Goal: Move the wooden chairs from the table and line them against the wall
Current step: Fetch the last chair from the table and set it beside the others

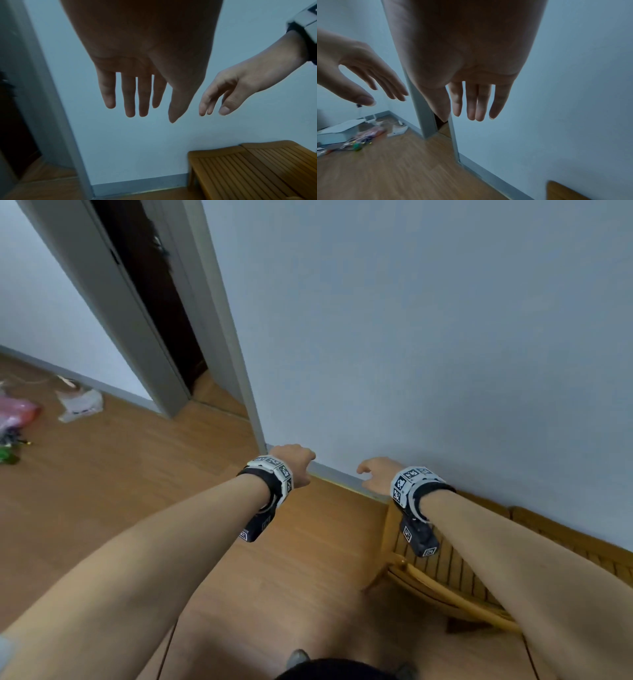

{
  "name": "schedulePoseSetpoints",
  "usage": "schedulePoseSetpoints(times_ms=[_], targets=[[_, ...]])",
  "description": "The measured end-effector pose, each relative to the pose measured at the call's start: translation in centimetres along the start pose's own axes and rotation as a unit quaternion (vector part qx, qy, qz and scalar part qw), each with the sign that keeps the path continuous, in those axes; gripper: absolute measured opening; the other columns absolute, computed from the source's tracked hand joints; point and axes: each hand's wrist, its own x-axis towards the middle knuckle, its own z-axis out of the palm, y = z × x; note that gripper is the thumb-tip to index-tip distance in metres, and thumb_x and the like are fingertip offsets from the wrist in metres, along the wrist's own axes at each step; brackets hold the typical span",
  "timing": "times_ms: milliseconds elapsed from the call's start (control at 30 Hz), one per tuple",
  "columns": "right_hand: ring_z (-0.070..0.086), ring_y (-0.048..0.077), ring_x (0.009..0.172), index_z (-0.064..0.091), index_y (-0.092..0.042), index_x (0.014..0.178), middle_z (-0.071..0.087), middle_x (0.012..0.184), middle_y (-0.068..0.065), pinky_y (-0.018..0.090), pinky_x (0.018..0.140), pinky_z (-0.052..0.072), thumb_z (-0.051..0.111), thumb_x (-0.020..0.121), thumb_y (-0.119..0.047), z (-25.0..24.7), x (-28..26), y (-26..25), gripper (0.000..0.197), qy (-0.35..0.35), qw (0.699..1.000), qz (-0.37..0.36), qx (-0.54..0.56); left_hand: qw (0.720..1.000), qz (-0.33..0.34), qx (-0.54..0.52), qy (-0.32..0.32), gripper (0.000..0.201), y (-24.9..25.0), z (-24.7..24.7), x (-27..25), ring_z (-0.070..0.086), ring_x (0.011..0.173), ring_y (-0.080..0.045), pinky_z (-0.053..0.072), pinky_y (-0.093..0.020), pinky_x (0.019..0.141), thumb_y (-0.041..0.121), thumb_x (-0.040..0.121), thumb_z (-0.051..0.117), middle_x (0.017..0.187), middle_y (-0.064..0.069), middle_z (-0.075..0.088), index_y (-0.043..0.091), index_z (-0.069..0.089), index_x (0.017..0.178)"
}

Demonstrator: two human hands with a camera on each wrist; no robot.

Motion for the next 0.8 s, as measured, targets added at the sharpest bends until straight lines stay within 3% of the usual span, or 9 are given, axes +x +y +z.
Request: schedulePoseSetpoints(times_ms=[67,267,400,467,567,667,800], targets=[[0.056,0.026,0.126,0.052,-0.022,0.144,0.051,0.148,0.006,0.039,0.104,0.049,0.052,0.099,-0.015,-1.2,2.2,-5.0,0.046,0.000,1.000,-0.025,-0.014,0.999,-0.043,-0.017,0.003,0.044,-5.1,-0.1,-1.9,0.063,0.108,-0.025,0.053,-0.039,0.088,0.028,0.086,0.058,0.121,-0.002,0.065,0.021,0.059,0.129],[0.057,0.024,0.126,0.054,-0.021,0.142,0.053,0.147,0.004,0.038,0.104,0.048,0.055,0.096,-0.016,-2.7,8.2,-19.7,0.047,-0.001,0.990,-0.127,-0.068,0.984,-0.168,-0.063,-0.005,0.038,-18.4,1.1,-7.8,0.063,0.096,-0.027,0.050,-0.035,0.079,0.025,0.085,0.057,0.114,-0.004,0.066,0.023,0.060,0.122],[0.061,0.022,0.119,0.057,-0.026,0.139,0.055,0.144,0.003,0.040,0.099,0.052,0.058,0.094,-0.022,-2.2,12.8,-28.5,0.045,-0.023,0.973,-0.198,-0.113,0.966,-0.243,-0.092,-0.005,0.051,-25.9,3.3,-10.8,0.060,0.115,-0.027,0.051,-0.038,0.093,0.029,0.089,0.058,0.132,-0.004,0.060,0.026,0.052,0.140],[0.064,0.022,0.111,0.058,-0.029,0.137,0.057,0.140,0.003,0.040,0.093,0.055,0.058,0.095,-0.024,-1.7,15.1,-32.6,0.042,-0.033,0.964,-0.227,-0.138,0.954,-0.279,-0.106,-0.009,0.058,-29.3,4.5,-12.1,0.057,0.120,-0.026,0.048,-0.037,0.096,0.032,0.090,0.059,0.135,-0.004,0.057,0.028,0.047,0.146],[0.067,0.023,0.106,0.055,-0.031,0.139,0.055,0.143,0.003,0.039,0.087,0.057,0.057,0.096,-0.023,-1.0,18.8,-38.4,0.044,-0.058,0.950,-0.257,-0.169,0.933,-0.337,-0.123,-0.023,0.054,-34.0,5.9,-13.5,0.061,0.113,-0.027,0.051,-0.037,0.090,0.030,0.087,0.057,0.128,-0.005,0.060,0.026,0.053,0.141],[0.066,0.020,0.098,0.053,-0.031,0.142,0.053,0.146,0.002,0.033,0.078,0.056,0.056,0.097,-0.021,-0.6,22.9,-44.1,0.046,-0.075,0.932,-0.295,-0.198,0.912,-0.383,-0.142,-0.026,0.056,-38.3,6.8,-14.7,0.060,0.115,-0.027,0.049,-0.036,0.088,0.028,0.089,0.056,0.131,-0.005,0.060,0.028,0.048,0.145],[0.064,0.024,0.110,0.053,-0.029,0.142,0.056,0.143,0.002,0.037,0.089,0.055,0.057,0.097,-0.018,0.3,27.2,-53.2,0.047,-0.105,0.901,-0.351,-0.234,0.870,-0.458,-0.178,-0.042,0.059,-44.0,7.9,-17.5,0.060,0.117,-0.026,0.050,-0.036,0.090,0.034,0.090,0.059,0.132,-0.005,0.060,0.028,0.045,0.147]])
